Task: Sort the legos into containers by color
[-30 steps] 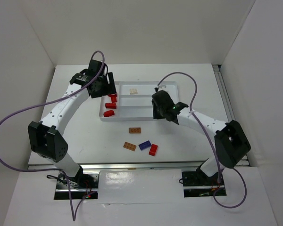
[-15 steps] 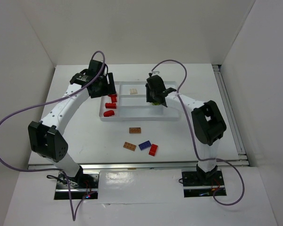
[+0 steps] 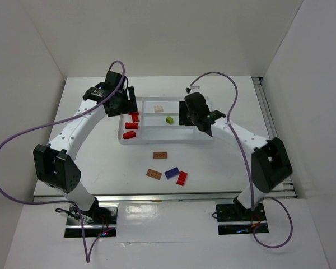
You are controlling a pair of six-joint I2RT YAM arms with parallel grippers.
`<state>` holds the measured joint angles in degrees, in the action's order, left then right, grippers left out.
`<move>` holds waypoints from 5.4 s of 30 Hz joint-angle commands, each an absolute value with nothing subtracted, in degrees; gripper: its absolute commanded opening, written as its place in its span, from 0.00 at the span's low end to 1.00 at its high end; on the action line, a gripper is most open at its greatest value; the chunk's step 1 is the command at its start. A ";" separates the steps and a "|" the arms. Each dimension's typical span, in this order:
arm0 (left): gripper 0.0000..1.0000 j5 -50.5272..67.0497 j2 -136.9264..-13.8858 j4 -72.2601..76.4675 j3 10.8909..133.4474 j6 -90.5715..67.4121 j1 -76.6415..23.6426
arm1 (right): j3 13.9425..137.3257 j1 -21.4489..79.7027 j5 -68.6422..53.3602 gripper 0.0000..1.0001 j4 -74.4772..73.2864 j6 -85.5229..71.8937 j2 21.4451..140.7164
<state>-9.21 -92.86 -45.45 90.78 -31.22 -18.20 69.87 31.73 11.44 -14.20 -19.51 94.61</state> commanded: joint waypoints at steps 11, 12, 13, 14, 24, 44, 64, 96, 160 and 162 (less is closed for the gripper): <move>0.85 -8.09 -97.47 -45.53 95.62 -29.71 -18.90 | 47.91 50.70 12.92 0.83 -33.57 -39.79 75.15; 0.85 -8.09 -97.47 -45.53 95.62 -29.71 -18.90 | 46.33 52.02 12.92 0.83 -33.57 -41.12 75.15; 0.85 -8.09 -98.08 -45.53 95.62 -29.71 -19.42 | 45.80 54.47 12.92 0.86 -33.57 -42.18 75.15; 0.85 -8.09 -98.09 -46.05 96.32 -29.71 -19.42 | 45.79 55.45 12.22 0.86 -33.57 -43.06 76.02; 0.84 -8.09 -98.09 -46.05 95.81 -29.71 -20.47 | 44.30 59.24 12.30 0.85 -27.78 -44.21 82.43; 0.85 -15.64 -100.46 -54.13 97.57 -37.52 -18.46 | 61.86 58.63 23.64 0.25 -34.21 -34.92 85.59; 0.83 -2.55 -76.47 -51.77 62.33 -49.04 -5.10 | 116.52 45.53 4.68 0.37 -12.13 -16.00 131.89; 0.80 -0.87 -98.86 -38.59 75.49 -22.51 -40.86 | 48.70 34.02 15.91 0.58 -25.21 -28.82 70.41; 0.00 -5.19 -119.17 -49.83 107.92 -24.69 -39.03 | 42.10 34.80 12.48 0.62 -32.61 -35.33 59.33; 0.00 -4.40 -120.76 -49.83 109.25 -25.31 -38.15 | 42.10 34.80 12.48 0.62 -33.13 -35.33 59.33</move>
